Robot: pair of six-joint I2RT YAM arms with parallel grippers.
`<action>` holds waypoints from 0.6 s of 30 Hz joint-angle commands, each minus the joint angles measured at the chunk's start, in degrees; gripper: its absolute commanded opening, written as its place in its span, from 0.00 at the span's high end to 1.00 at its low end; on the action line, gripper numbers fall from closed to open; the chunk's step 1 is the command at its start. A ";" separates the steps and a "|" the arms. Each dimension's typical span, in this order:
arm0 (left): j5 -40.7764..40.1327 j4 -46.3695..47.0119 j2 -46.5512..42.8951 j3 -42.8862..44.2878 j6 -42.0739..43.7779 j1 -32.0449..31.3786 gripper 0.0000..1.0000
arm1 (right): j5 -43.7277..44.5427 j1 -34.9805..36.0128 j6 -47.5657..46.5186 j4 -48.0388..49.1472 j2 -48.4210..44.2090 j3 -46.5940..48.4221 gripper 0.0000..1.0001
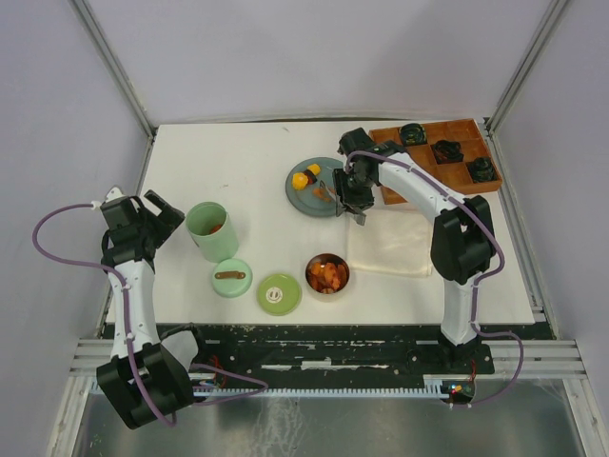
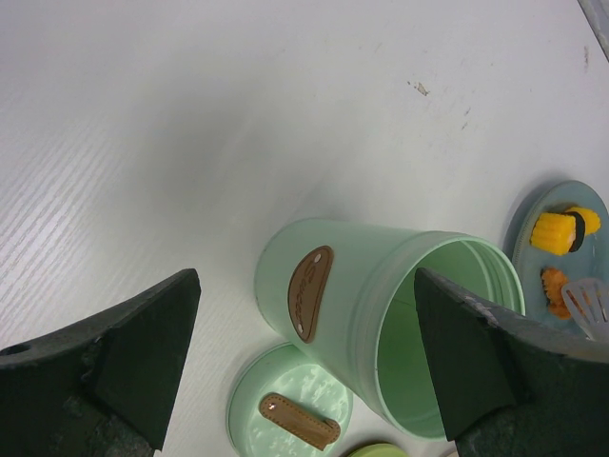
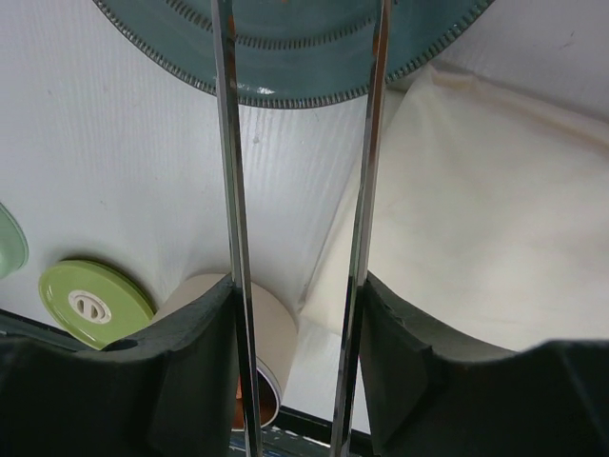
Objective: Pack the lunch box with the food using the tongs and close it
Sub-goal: Pick up the fake food from the plate.
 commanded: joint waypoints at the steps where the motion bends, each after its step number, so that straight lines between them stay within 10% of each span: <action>1: 1.32 2.07 0.07 0.20 -1.08 0.17 0.00 | -1.52 -0.48 2.73 4.35 -0.69 -0.55 0.46; 18: 1.42 2.06 0.00 0.23 -1.09 0.24 0.00 | -4.14 -1.17 4.02 6.91 -5.58 -2.76 0.65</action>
